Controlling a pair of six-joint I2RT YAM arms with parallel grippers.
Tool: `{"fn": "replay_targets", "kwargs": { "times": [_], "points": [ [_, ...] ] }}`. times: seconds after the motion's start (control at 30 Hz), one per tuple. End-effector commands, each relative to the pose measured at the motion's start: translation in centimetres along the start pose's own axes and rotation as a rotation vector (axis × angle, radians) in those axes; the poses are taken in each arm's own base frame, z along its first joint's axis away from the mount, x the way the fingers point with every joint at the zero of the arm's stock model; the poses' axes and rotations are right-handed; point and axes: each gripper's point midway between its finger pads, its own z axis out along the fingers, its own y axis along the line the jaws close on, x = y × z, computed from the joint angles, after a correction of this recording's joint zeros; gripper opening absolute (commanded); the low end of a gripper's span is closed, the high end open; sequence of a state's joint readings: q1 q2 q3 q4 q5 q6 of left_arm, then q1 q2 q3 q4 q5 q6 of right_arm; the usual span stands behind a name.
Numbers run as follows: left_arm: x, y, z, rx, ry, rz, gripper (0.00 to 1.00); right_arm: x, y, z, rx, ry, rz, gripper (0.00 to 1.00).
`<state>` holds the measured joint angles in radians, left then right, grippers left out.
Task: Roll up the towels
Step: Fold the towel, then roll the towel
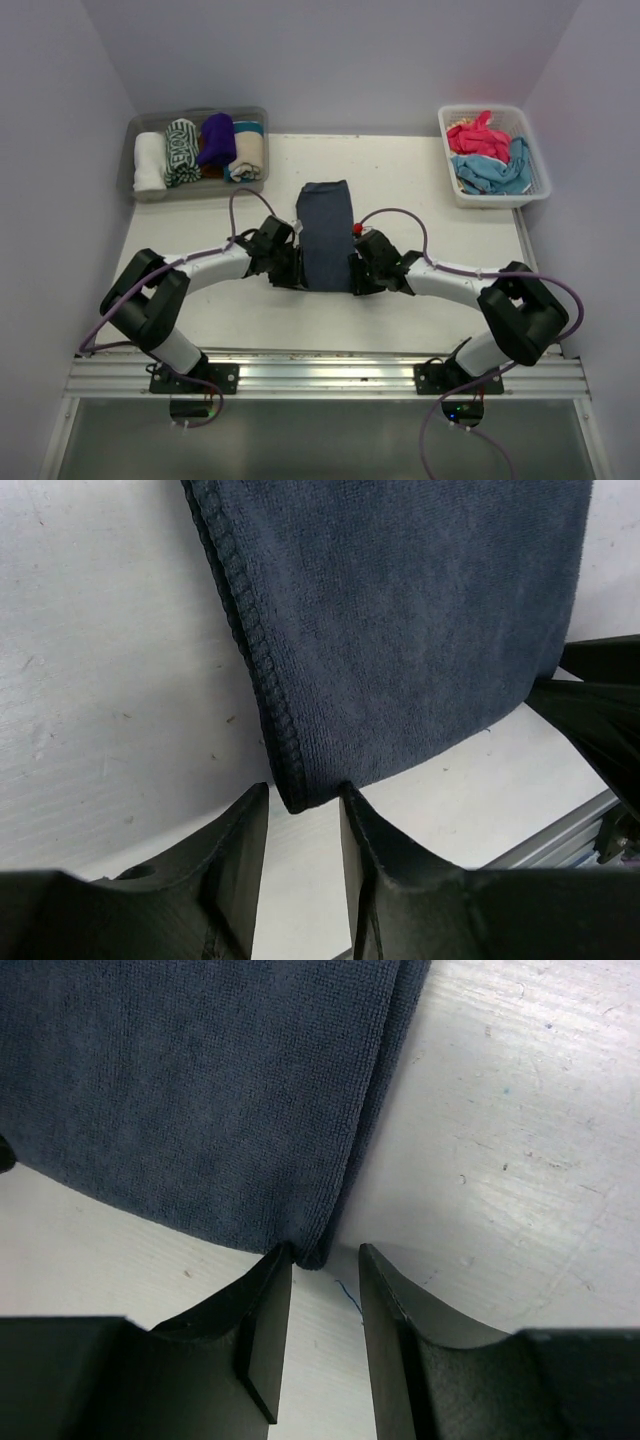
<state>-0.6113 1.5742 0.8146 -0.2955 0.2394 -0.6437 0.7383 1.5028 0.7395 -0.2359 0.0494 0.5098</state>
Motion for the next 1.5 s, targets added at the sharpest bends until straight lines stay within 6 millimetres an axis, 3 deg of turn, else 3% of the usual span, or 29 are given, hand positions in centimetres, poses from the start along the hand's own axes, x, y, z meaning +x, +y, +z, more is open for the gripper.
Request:
{"fn": "replay_targets", "kwargs": {
  "times": [0.0,0.13,0.23,0.33,0.6,0.8,1.03,1.3,1.47],
  "points": [
    [-0.6,-0.4,0.6,0.021,-0.026,0.012,0.37,-0.7,1.2,0.4,-0.061,-0.032,0.058,0.37],
    [-0.6,-0.2,0.9,0.009,-0.025,0.009,0.29,-1.1,1.3,0.4,-0.063,-0.054,0.078,0.27],
    [-0.6,-0.2,0.8,0.007,-0.024,0.004,0.13,-1.4,1.1,0.1,-0.047,-0.065,0.078,0.09],
    [-1.1,-0.4,0.3,-0.001,-0.034,0.001,0.01,-2.0,1.1,-0.6,-0.043,-0.085,0.079,0.00],
    [-2.9,-1.8,-1.6,-0.013,-0.058,0.002,0.00,-4.9,0.7,-3.2,-0.003,-0.184,0.067,0.00],
    [-4.5,-2.2,-2.1,-0.045,-0.074,-0.001,0.00,-7.2,0.5,-4.0,0.006,-0.227,0.067,0.00],
    [-5.8,-2.3,-2.1,-0.068,-0.062,-0.020,0.00,-9.6,0.6,-3.8,0.011,-0.247,0.052,0.00],
    [-6.1,-2.1,-2.9,-0.075,-0.041,-0.022,0.00,-10.1,0.8,-3.6,0.007,-0.242,0.044,0.00],
    [-8.2,-2.0,-3.1,-0.078,-0.070,-0.036,0.00,-11.1,0.5,-3.0,0.018,-0.254,0.050,0.00]
  ]
}}
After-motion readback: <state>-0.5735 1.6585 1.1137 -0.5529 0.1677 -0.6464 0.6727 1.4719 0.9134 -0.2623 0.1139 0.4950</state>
